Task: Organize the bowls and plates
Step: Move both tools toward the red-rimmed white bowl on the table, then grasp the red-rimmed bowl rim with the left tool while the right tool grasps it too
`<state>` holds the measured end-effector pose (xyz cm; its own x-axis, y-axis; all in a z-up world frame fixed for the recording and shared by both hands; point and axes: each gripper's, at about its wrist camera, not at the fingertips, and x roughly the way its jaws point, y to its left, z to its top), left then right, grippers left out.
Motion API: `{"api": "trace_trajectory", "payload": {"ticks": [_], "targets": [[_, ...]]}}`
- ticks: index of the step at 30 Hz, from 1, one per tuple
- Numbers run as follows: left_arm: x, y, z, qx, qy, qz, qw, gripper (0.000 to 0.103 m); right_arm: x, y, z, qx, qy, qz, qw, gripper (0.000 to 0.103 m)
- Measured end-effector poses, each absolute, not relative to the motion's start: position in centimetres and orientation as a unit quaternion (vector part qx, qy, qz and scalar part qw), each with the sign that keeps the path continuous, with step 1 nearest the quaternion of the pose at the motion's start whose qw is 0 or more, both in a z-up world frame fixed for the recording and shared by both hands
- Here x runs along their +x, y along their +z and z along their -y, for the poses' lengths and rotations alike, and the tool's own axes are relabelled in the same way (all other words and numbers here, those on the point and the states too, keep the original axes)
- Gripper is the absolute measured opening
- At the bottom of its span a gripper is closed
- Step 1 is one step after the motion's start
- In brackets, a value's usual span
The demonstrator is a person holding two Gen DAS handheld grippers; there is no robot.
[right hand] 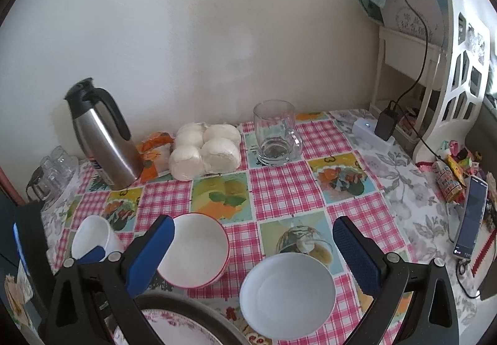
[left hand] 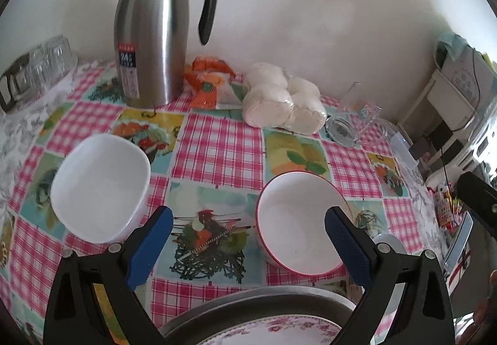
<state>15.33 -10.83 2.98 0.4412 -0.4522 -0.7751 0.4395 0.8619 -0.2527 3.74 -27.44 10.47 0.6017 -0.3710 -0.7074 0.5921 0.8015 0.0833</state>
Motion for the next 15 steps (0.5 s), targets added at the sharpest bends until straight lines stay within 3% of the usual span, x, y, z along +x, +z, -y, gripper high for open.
{"api": "trace_trajectory", "payload": {"ticks": [5, 15], "targets": [[16.3, 2.2, 11.0, -0.017, -0.263, -0.476, 0.839, 0.094, 5.8, 8.5, 28.2, 0.168, -0.275, -0.382, 0.866, 0.102], [17.1, 0.5, 12.2, -0.017, -0.270, -0.511, 0.816, 0.056, 9.0, 3.0, 27.4, 0.166, -0.257, -0.440, 0.844, 0.076]]}}
